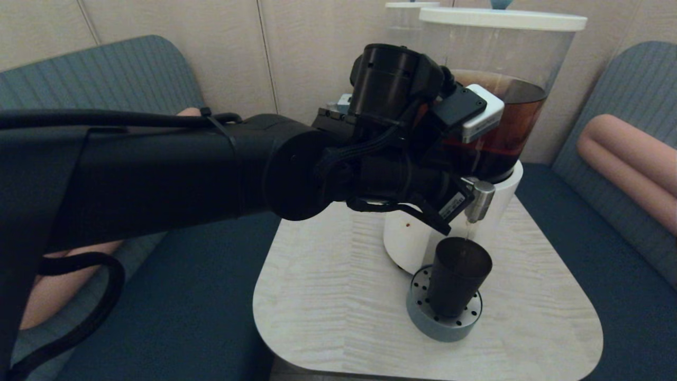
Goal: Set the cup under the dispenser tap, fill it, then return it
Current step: Turn off the faucet
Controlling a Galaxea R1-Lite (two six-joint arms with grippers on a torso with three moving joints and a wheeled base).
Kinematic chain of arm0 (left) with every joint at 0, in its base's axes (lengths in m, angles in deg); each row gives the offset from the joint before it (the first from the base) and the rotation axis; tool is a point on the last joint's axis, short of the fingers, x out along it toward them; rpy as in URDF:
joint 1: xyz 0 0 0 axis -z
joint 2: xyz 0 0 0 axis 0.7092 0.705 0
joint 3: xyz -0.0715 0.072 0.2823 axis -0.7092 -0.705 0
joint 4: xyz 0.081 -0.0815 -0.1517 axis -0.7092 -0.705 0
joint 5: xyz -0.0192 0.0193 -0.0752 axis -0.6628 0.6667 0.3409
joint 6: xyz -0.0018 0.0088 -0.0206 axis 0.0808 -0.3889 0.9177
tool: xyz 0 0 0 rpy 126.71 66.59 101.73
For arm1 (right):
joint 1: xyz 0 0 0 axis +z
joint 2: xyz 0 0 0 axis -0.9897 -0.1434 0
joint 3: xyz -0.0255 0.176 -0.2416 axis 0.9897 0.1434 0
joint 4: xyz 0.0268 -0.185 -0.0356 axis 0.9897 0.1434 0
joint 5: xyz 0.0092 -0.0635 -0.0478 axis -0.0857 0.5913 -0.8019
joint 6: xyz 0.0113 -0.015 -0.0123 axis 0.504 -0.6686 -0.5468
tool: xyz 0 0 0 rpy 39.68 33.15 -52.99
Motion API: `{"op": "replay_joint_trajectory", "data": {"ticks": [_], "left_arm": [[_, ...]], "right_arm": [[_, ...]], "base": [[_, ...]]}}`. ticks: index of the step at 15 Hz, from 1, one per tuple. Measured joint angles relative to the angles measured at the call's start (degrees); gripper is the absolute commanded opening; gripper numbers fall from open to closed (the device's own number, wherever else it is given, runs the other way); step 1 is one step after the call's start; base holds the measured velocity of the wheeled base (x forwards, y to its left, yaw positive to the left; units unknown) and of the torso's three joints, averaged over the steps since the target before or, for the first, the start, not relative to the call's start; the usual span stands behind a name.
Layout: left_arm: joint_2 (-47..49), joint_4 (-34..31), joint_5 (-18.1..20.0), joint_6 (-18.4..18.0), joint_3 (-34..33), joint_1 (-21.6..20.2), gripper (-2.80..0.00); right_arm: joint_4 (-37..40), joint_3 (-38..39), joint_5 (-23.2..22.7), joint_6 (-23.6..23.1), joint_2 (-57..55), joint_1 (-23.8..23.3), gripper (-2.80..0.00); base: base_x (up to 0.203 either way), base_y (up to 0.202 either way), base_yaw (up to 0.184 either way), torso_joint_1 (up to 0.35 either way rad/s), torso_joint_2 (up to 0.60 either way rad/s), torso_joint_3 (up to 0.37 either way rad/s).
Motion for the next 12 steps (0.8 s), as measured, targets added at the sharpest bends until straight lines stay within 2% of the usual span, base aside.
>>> {"op": "replay_joint_trajectory", "data": {"ticks": [3, 12], "left_arm": [[1.4, 0.0, 0.4, 0.0, 2.1, 0.3, -2.80], [2.7, 0.7, 1.4, -0.3, 2.5, 0.4, -2.80]], "right_arm": [[0.0, 0.0, 0.0, 0.0, 0.0, 0.0, -2.80], [0.0, 0.0, 0.0, 0.0, 0.0, 0.0, -2.80]], "base": [[0.000, 0.000, 0.000, 0.000, 0.00, 0.000], [0.000, 0.000, 0.000, 0.000, 0.00, 0.000]]}}
